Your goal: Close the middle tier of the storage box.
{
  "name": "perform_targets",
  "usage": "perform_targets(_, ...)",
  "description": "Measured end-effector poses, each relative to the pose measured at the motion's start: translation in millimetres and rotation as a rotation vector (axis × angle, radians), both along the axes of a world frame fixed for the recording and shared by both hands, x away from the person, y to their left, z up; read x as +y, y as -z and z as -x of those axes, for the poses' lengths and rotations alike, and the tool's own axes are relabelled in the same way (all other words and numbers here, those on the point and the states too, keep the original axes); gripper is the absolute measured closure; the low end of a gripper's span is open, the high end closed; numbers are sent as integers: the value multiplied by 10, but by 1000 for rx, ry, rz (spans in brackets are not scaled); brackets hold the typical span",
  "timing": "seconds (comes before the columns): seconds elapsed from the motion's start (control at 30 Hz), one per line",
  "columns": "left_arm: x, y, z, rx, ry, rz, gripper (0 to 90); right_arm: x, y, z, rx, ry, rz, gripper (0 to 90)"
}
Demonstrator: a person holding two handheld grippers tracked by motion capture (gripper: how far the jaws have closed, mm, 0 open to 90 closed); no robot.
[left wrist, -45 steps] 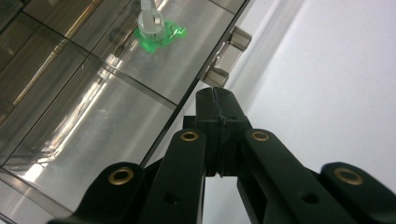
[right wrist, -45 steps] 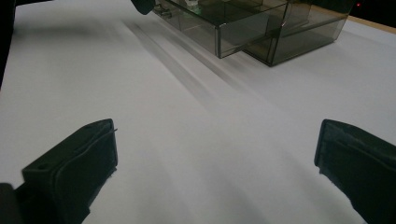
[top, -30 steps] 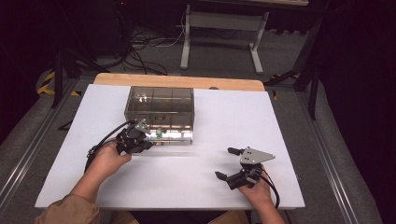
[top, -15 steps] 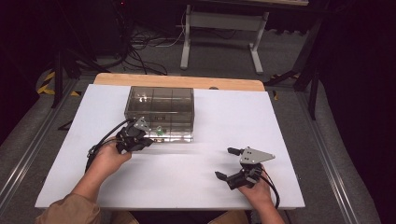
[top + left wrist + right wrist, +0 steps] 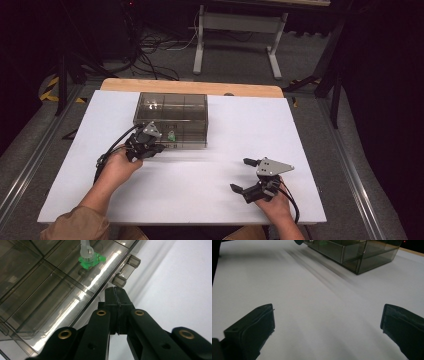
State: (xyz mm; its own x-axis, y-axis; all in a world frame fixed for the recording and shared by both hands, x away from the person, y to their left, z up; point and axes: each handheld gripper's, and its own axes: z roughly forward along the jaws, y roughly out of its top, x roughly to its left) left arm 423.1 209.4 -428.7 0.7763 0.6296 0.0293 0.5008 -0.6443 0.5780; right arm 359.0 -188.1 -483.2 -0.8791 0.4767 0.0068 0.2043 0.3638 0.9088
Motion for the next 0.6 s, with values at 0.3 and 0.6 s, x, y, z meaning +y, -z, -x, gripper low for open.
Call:
perform_targets(0.3,13,15,-60,-6,-45,24,900,0,0,-1,-1,1,4,0)
perform_targets(0.6,48,28,-111,0,-62,50,900,4,1,1,-2,2,8,0)
